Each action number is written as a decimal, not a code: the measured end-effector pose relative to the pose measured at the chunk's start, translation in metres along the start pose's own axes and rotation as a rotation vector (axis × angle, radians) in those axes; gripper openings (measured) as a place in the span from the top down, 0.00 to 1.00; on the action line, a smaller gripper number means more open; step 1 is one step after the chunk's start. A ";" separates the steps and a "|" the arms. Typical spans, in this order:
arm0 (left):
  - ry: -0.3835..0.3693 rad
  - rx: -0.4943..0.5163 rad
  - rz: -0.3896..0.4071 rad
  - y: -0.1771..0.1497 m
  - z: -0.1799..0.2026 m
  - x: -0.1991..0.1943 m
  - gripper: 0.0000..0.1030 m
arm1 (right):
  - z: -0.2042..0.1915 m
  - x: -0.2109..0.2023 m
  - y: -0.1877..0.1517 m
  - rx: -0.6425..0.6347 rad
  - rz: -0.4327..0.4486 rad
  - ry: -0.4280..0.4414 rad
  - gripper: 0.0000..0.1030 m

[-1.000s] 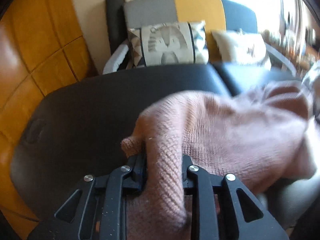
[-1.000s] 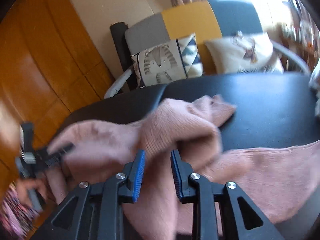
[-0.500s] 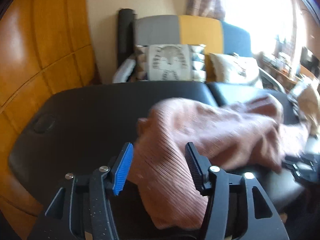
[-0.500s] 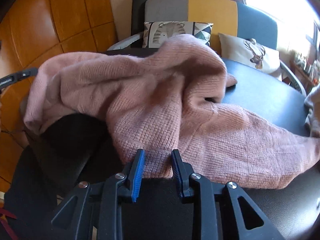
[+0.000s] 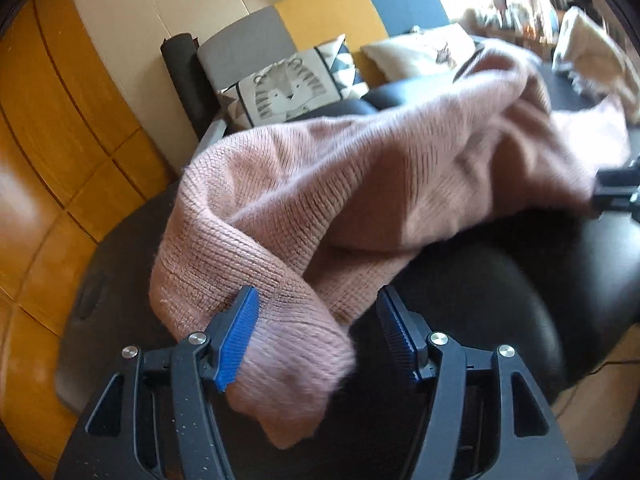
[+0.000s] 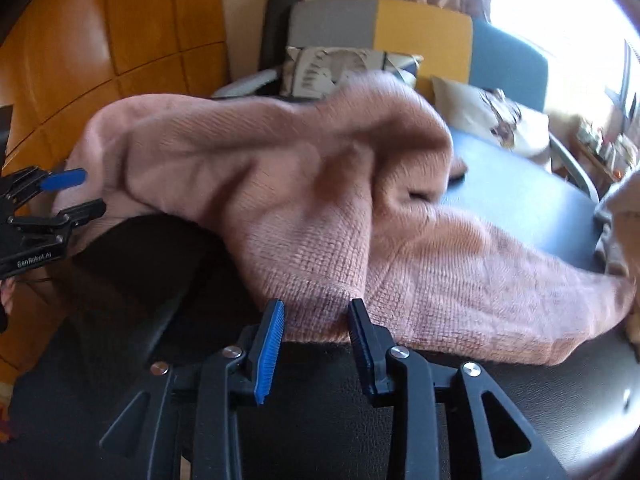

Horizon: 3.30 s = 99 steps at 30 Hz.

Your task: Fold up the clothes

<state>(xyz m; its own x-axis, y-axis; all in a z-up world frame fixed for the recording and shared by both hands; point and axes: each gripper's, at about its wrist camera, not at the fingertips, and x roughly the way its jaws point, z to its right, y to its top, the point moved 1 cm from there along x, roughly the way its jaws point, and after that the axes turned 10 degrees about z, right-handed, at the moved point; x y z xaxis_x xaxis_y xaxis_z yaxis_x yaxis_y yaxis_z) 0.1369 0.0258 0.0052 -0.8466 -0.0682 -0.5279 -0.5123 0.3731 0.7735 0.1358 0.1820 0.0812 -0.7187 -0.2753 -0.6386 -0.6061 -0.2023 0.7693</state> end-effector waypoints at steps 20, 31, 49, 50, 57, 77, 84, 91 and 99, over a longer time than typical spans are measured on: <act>-0.065 0.073 -0.030 -0.018 -0.009 0.039 0.28 | -0.025 0.021 0.005 -0.147 -0.009 0.010 0.48; -0.209 -0.010 -0.014 -0.020 -0.001 0.051 0.28 | -0.034 0.031 0.002 -0.133 0.033 -0.115 0.39; -0.145 -0.143 0.039 0.002 -0.029 0.044 0.84 | 0.022 0.023 0.005 0.141 0.098 -0.018 0.77; -0.154 -0.152 0.065 0.003 -0.028 0.035 0.84 | 0.029 0.021 0.006 0.193 0.104 0.003 0.79; -0.153 -0.177 0.292 0.042 -0.037 -0.026 0.84 | 0.057 -0.016 0.029 0.411 0.244 0.071 0.82; -0.171 -0.227 0.489 0.097 -0.071 -0.093 0.84 | 0.062 -0.148 0.132 0.315 0.637 0.027 0.89; -0.221 -0.160 0.199 0.037 -0.030 -0.016 0.82 | 0.067 -0.050 0.065 0.382 0.353 0.006 0.89; -0.194 -0.099 0.172 0.007 -0.010 0.001 0.70 | 0.065 -0.007 0.010 0.407 0.230 -0.001 0.89; -0.203 -0.122 0.144 0.006 -0.003 0.007 0.87 | 0.074 -0.018 0.018 0.439 0.263 0.018 0.89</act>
<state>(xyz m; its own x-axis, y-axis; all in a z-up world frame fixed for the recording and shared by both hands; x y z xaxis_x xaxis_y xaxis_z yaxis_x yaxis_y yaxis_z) 0.1273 0.0250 0.0066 -0.8719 0.1688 -0.4597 -0.4130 0.2509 0.8755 0.1131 0.2527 0.1049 -0.8626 -0.2807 -0.4209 -0.4941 0.2886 0.8201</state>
